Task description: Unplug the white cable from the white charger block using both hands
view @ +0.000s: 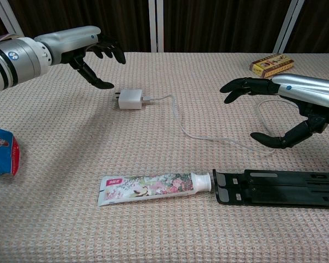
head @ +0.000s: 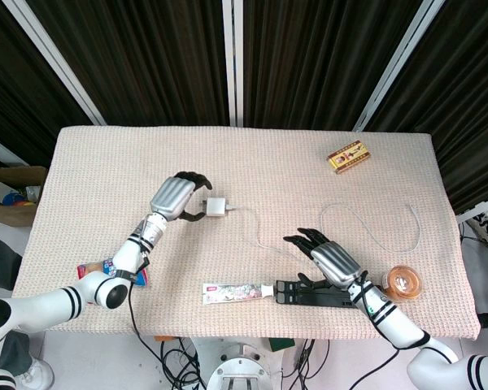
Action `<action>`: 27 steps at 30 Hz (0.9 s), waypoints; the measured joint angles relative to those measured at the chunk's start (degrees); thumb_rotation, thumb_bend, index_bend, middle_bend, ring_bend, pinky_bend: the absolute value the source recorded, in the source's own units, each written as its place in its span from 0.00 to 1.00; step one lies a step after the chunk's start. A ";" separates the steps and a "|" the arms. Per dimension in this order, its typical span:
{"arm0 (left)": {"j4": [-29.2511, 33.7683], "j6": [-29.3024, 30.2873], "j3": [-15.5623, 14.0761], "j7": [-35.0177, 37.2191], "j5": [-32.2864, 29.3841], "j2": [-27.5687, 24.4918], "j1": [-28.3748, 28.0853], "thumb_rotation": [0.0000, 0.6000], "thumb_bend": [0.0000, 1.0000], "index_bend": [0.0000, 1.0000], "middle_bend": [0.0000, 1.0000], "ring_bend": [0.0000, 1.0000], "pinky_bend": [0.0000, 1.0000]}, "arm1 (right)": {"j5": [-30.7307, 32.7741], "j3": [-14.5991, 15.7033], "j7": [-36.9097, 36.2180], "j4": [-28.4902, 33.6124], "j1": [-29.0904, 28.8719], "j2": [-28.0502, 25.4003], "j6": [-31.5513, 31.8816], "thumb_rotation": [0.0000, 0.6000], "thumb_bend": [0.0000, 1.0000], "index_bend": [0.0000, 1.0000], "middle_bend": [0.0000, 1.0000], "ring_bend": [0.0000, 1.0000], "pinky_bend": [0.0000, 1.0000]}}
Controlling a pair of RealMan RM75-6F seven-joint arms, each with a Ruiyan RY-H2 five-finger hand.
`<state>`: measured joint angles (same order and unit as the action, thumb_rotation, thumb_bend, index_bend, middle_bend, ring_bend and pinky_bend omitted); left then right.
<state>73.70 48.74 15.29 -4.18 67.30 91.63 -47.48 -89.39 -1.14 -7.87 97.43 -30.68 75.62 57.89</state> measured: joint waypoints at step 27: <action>-2.43 0.25 1.56 -24.06 -24.99 9.45 -7.12 1.00 0.12 0.28 0.23 0.66 0.90 | -1.22 1.76 -0.05 1.81 2.34 -3.12 4.43 1.00 0.45 0.15 0.18 0.00 0.10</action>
<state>71.27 48.99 16.85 -28.25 42.32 101.08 -54.61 -90.60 0.61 -7.92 99.24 -28.34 72.50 62.32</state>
